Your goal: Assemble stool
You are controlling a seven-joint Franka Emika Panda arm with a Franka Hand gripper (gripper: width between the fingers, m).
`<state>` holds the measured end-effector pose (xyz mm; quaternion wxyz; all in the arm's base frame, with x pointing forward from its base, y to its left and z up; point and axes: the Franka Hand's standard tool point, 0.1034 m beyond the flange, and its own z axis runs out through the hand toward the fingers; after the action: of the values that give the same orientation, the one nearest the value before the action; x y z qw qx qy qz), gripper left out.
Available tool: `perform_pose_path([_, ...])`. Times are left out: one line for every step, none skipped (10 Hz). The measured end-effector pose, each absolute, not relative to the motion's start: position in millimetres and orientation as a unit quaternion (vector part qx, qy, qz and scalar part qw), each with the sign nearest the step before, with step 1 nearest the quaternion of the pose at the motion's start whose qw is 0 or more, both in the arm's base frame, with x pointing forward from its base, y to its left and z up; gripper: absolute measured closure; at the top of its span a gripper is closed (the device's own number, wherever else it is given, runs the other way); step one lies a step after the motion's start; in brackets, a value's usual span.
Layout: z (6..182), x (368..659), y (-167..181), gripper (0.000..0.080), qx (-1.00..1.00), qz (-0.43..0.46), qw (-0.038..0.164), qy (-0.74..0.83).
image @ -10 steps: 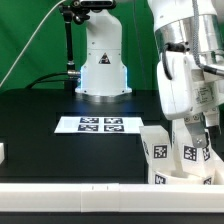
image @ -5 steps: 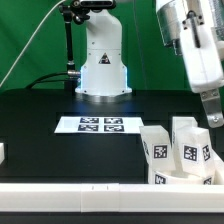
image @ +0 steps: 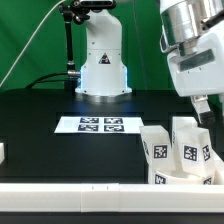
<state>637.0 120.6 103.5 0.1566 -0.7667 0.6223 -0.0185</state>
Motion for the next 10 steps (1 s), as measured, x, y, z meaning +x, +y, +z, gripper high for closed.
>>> perform_pose_path([105.0,638.0,119.9,0.0151,-0.81,-0.027,0.145,0.567])
perform_pose_path([106.4,638.1,119.9,0.0151,-0.842,-0.025,0.137,0.521])
perform_pose_path([108.7,639.6,121.2,0.0151,-0.869,-0.022,0.13,0.476])
perform_pose_path([109.8,641.5,121.8,0.0151,-0.878,-0.024,0.129,0.46])
perform_pose_path([109.2,641.3,120.9,0.0151,-0.897,-0.031,0.127,0.421])
perform_pose_path([109.3,641.4,120.6,0.0151,-0.909,-0.035,0.126,0.395])
perform_pose_path([109.2,641.4,120.5,0.0151,-0.915,-0.037,0.125,0.381])
perform_pose_path([108.9,641.4,119.3,0.0151,-0.939,-0.046,0.118,0.321])
perform_pose_path([107.4,641.0,117.5,0.0151,-0.963,-0.055,0.102,0.245])
perform_pose_path([106.9,641.0,115.5,0.0151,-0.974,-0.058,0.093,0.197])
